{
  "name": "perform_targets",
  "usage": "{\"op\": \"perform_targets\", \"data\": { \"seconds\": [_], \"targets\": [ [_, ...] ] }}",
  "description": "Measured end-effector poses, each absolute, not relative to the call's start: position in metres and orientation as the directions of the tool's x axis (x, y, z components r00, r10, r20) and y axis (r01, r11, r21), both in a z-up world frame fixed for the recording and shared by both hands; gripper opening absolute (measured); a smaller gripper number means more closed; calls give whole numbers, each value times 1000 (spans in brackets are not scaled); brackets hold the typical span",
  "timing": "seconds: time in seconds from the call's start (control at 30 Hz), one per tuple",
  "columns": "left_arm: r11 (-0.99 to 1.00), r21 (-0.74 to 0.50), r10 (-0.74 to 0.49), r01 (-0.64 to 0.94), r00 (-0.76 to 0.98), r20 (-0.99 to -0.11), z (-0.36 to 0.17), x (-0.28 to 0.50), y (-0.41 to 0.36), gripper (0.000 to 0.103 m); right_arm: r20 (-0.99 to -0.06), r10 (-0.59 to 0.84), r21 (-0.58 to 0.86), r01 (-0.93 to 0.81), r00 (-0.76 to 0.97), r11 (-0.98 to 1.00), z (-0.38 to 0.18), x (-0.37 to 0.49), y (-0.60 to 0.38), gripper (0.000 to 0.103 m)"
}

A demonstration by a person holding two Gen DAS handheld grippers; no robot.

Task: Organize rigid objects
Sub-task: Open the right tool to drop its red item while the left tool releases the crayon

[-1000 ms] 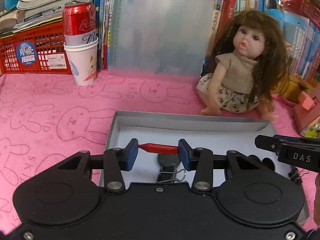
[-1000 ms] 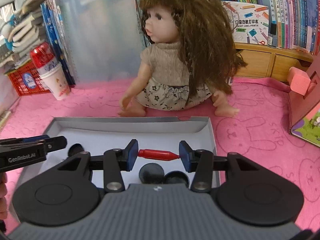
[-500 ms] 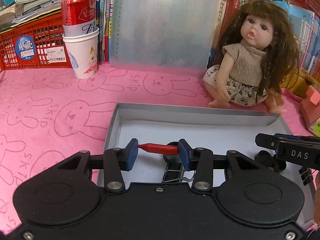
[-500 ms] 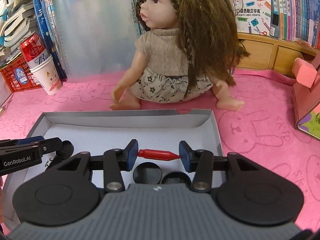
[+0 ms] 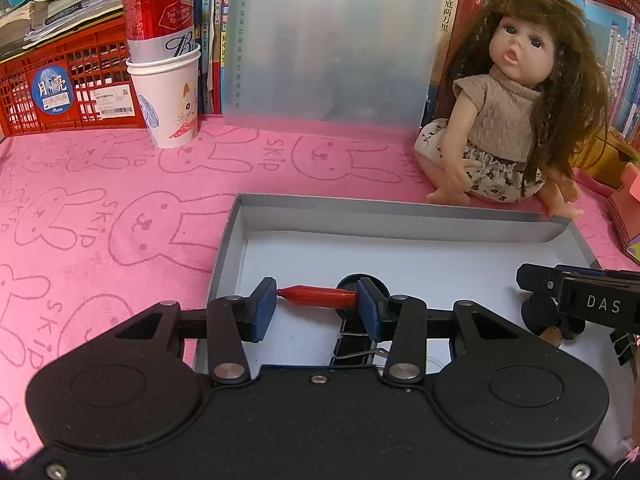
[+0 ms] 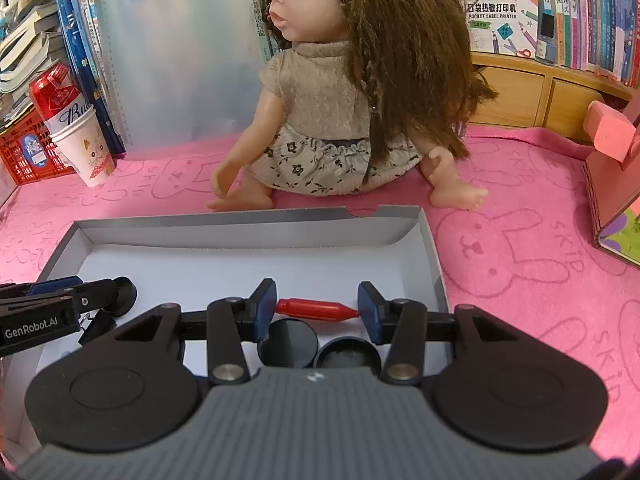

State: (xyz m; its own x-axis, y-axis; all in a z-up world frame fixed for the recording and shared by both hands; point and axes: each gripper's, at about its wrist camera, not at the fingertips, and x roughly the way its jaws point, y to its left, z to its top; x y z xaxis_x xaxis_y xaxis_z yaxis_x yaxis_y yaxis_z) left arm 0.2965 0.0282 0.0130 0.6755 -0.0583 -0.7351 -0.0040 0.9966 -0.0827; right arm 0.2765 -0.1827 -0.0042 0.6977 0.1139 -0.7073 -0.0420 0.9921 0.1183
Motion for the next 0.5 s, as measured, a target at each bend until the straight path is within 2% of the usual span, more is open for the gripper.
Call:
{"op": "perform_targets", "data": {
  "seconds": [0.4, 0.47, 0.5],
  "targets": [
    [997, -71, -52, -1, 676, -735, 12, 297, 27, 43, -706, 115, 118, -44, 699, 992, -5, 277, -181, 53],
    [997, -73, -55, 1, 677, -734, 12, 297, 27, 44, -706, 118, 122, -44, 698, 992, -5, 277, -180, 57],
    [997, -74, -56, 2, 677, -734, 12, 297, 27, 46, -706, 118, 123, -43, 698, 991, -5, 277, -180, 62]
  ]
}}
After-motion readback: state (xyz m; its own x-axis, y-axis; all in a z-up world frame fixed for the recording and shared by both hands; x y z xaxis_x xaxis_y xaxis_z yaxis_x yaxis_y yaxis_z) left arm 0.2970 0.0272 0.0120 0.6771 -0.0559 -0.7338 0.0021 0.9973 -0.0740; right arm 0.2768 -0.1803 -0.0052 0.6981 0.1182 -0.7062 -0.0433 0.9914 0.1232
